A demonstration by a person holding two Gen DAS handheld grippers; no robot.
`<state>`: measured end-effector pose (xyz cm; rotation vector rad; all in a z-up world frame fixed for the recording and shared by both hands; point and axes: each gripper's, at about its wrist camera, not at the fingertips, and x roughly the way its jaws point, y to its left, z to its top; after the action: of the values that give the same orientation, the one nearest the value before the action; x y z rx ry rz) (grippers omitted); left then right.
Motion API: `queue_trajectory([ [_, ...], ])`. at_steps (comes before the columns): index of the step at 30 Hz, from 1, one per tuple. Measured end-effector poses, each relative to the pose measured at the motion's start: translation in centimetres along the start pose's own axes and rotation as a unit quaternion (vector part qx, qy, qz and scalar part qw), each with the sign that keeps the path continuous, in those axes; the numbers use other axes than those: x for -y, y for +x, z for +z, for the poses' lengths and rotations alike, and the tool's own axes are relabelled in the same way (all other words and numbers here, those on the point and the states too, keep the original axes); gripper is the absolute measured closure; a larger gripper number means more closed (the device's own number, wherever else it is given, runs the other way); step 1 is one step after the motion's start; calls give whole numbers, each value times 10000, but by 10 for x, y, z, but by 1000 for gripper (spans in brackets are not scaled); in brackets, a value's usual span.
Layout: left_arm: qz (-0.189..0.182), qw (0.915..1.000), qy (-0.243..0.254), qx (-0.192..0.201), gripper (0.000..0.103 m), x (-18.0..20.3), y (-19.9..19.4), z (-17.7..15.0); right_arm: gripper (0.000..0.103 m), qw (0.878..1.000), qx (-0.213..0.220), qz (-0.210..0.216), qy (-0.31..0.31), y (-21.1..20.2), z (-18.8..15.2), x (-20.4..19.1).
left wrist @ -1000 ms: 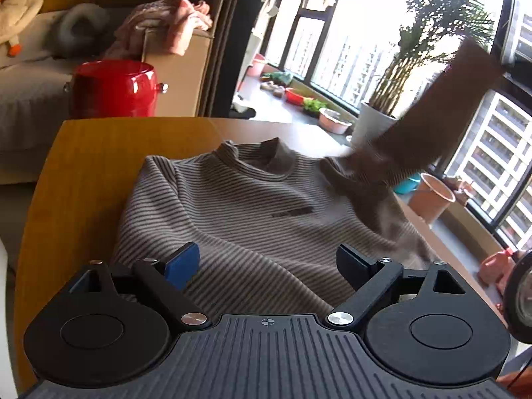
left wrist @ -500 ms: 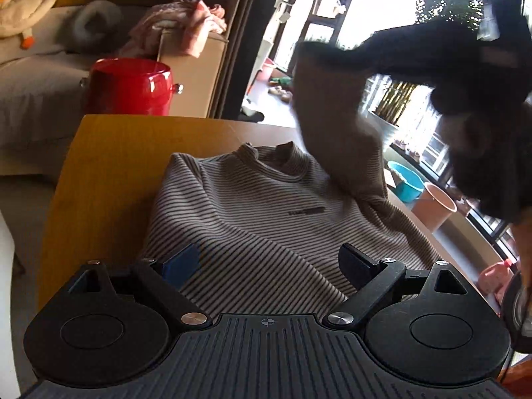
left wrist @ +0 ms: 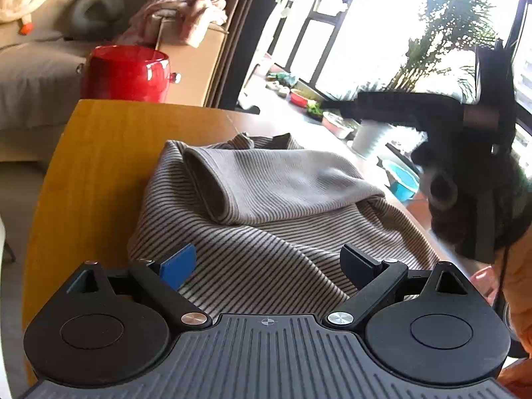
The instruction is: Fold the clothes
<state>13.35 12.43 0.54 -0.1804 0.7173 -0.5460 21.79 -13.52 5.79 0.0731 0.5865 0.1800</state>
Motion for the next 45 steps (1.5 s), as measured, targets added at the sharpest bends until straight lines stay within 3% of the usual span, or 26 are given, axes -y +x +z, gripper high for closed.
queue_trajectory([
  [3, 8, 10000, 25, -14, 6, 1, 3, 0, 67, 9957, -617, -605, 335, 17, -37, 44],
  [6, 79, 10000, 16, -38, 6, -2, 7, 4, 63, 9932, -708, -884, 261, 17, -56, 62],
  [11, 202, 9995, -203, 115, 8, -3, 15, 16, 63, 9961, -461, -478, -583, -2, -41, 26],
  [13, 274, 9990, -295, 187, 16, -3, 22, 25, 63, 9944, -237, -572, -857, -7, -38, 23],
  [15, 382, 9984, -361, 189, 24, -4, 33, 35, 63, 9918, -38, -753, -1035, -8, -43, 27],
  [20, 704, 9962, -511, -35, 23, -13, 72, 59, 63, 9929, -172, -460, -1080, -11, -72, 37],
  [23, 888, 9949, -447, -156, 23, -15, 93, 64, 63, 9902, 37, -526, -1291, -15, -85, 35],
  [25, 1059, 9942, -126, -137, 34, -7, 98, 65, 62, 9866, 135, -484, -1549, -22, -89, 31],
  [26, 1124, 9936, 31, -139, 64, -4, 99, 64, 62, 9828, 165, -464, -1780, -25, -91, 28],
  [27, 1099, 9937, 118, -185, 82, -2, 100, 64, 62, 9771, 186, -454, -2069, -28, -93, 23],
  [32, 967, 9938, 551, 63, 85, 13, 90, 78, 57, 9340, 156, -545, -3527, -24, -109, 5],
  [34, 880, 9934, 680, 294, 85, 23, 83, 92, 70, 9222, 169, -669, -3805, -14, -111, 1],
  [35, 836, 9931, 716, 409, 85, 27, 80, 98, 88, 9199, 181, -742, -3847, -10, -110, 2],
  [36, 791, 9927, 742, 526, 85, 31, 78, 105, 93, 9179, 201, -835, -3874, -7, -108, 4],
  [40, 703, 9919, 780, 711, 84, 36, 82, 116, 94, 9135, 334, -1256, -3855, -12, -98, 21],
  [45, 1228, 9904, 641, 18, 65, 5, 114, 89, 92, 9350, 16, -778, -3459, -23, -95, 39],
])
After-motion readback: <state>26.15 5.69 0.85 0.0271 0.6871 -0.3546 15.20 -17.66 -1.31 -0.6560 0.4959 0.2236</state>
